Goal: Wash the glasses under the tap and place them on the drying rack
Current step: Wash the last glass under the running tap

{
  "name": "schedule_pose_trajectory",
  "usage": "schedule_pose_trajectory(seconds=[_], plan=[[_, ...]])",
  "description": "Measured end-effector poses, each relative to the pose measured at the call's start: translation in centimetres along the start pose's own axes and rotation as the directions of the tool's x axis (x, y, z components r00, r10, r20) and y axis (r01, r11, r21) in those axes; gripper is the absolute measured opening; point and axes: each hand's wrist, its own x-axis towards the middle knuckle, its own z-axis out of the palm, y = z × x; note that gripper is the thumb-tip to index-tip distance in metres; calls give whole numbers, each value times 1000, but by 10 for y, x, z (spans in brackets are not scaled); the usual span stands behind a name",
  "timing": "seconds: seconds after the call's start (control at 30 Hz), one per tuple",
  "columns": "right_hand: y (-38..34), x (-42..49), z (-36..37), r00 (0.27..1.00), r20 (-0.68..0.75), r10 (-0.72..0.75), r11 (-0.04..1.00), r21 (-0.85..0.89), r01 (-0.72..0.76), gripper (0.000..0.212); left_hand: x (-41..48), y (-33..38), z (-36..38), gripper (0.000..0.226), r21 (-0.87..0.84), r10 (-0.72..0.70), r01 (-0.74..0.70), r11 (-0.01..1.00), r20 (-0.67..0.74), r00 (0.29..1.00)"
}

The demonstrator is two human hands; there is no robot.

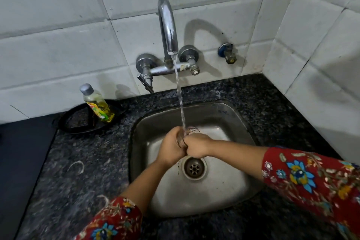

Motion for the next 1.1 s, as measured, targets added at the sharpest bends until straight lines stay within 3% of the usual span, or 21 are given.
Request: schedule_pose_trajectory(seconds=[0.03,0.17,0.2,0.27,0.37,0.47,0.57,0.67,0.73,0.77,0.87,0.93,1.0,1.03,1.1], plan=[[0,-2,2,999,-35,0,999,46,1,27,-1,1,0,45,-10,12,-12,1000,15,1000],[10,-13,6,984,-110,141,956,272,-107,27,6,0,-17,71,-55,-14,32,998,296,955],[9,-11,7,981,-104,165,938,325,-123,29,6,-1,-16,69,-54,-26,43,998,279,960],[4,-5,-2,995,-50,86,979,191,-75,30,3,-3,-9,53,-47,-25,32,998,134,991],[-4,-1,-10,996,4,90,973,212,-89,30,2,-2,-3,40,-58,-26,25,998,-17,1000],[-2,-3,-3,993,-13,121,986,116,-118,19,2,2,-13,57,-91,-37,51,995,152,988],[7,-5,4,1000,-24,-10,998,-70,8,19,-1,-1,-15,63,-138,-65,99,986,230,971],[-3,-4,-2,993,3,115,993,36,-115,25,-5,4,0,39,113,-31,28,993,17,999],[-8,-5,-5,997,-42,67,995,78,-64,29,-4,7,-1,32,232,20,1,973,-91,996],[-7,-5,-5,996,-66,63,986,161,-51,29,-2,9,-5,37,208,36,-26,978,-44,998],[2,-12,1,989,-81,124,929,361,-87,19,1,12,-22,63,-11,0,3,1000,275,961],[0,-14,4,980,-63,189,844,521,-129,21,-1,14,-24,68,-23,-36,46,999,328,944],[-9,-13,7,979,6,206,815,552,-175,16,-3,16,-20,62,192,-103,51,980,274,956],[-16,-13,11,975,68,213,724,659,-204,24,-4,18,-19,59,346,-146,50,937,258,955],[-29,-14,18,958,163,236,292,928,-230,31,-8,22,-20,56,641,-253,34,767,253,934]])
